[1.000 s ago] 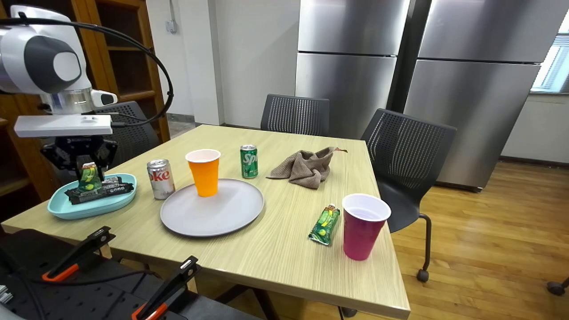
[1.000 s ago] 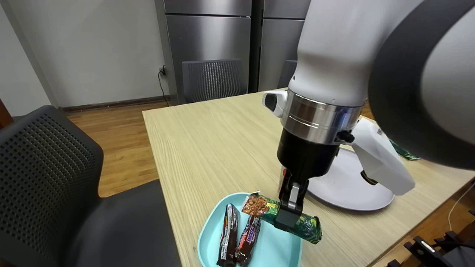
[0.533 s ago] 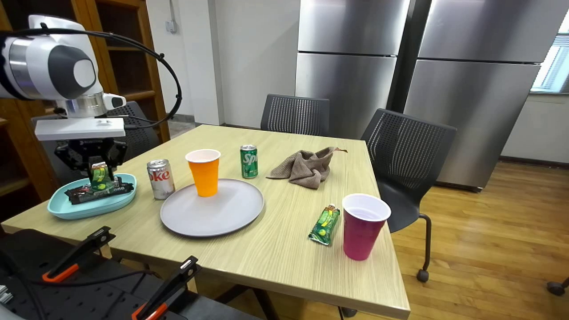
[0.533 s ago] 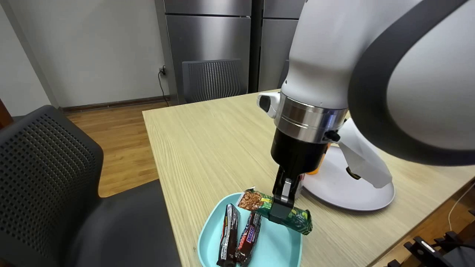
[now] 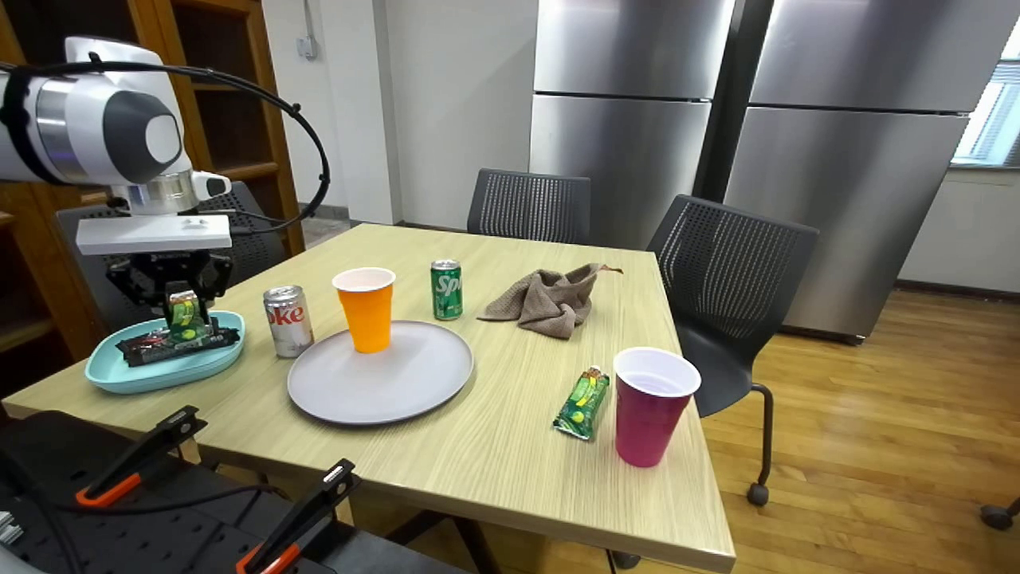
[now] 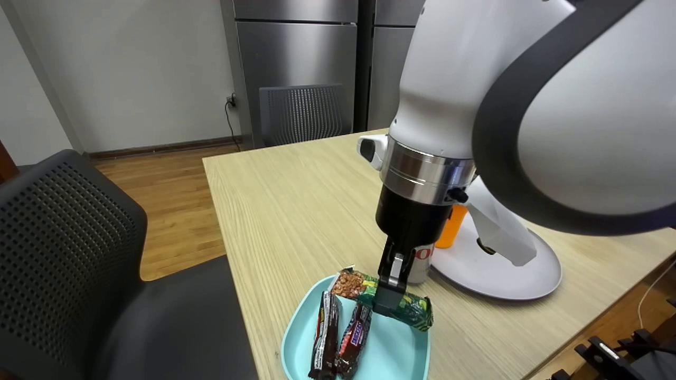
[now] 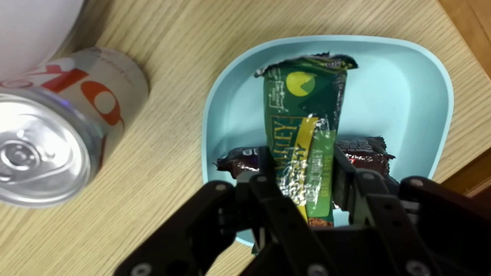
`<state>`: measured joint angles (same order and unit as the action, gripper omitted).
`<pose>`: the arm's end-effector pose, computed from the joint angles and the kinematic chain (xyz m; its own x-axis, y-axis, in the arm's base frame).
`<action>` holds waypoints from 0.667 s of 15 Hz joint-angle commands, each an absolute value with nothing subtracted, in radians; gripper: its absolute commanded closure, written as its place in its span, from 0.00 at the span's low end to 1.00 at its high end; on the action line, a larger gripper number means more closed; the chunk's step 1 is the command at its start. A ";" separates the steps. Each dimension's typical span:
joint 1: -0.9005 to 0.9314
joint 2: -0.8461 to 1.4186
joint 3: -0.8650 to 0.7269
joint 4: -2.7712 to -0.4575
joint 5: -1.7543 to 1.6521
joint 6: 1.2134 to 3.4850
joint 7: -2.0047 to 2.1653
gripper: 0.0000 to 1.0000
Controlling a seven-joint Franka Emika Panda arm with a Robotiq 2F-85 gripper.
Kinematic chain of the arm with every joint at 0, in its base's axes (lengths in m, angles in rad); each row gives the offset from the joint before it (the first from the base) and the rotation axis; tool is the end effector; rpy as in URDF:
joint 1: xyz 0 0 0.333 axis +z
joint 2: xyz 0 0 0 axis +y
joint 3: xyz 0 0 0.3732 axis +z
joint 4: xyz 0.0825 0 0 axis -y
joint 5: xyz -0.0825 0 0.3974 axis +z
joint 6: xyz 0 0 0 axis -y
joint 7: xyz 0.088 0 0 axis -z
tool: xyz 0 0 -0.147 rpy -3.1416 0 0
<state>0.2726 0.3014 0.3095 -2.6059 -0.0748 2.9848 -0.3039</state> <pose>0.3795 0.2665 0.1651 0.5861 0.8022 0.1136 0.8095 -0.5858 -0.0397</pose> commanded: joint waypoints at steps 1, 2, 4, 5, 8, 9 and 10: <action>0.244 0.310 0.320 -2.597 -0.113 2.992 -0.296 0.34; 0.243 0.310 0.318 -2.600 -0.115 2.998 -0.295 0.29; 0.240 0.309 0.315 -2.603 -0.121 3.003 -0.294 0.14; 0.239 0.309 0.312 -2.605 -0.123 3.003 -0.293 0.05; 0.245 0.280 0.286 -2.617 -0.129 2.968 -0.270 0.00; 0.244 0.268 0.282 -2.619 -0.126 2.951 -0.265 0.00; 0.244 0.246 0.278 -2.623 -0.121 2.929 -0.257 0.00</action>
<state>0.2559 0.3078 0.2856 -2.6047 -0.0937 2.9821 -0.3032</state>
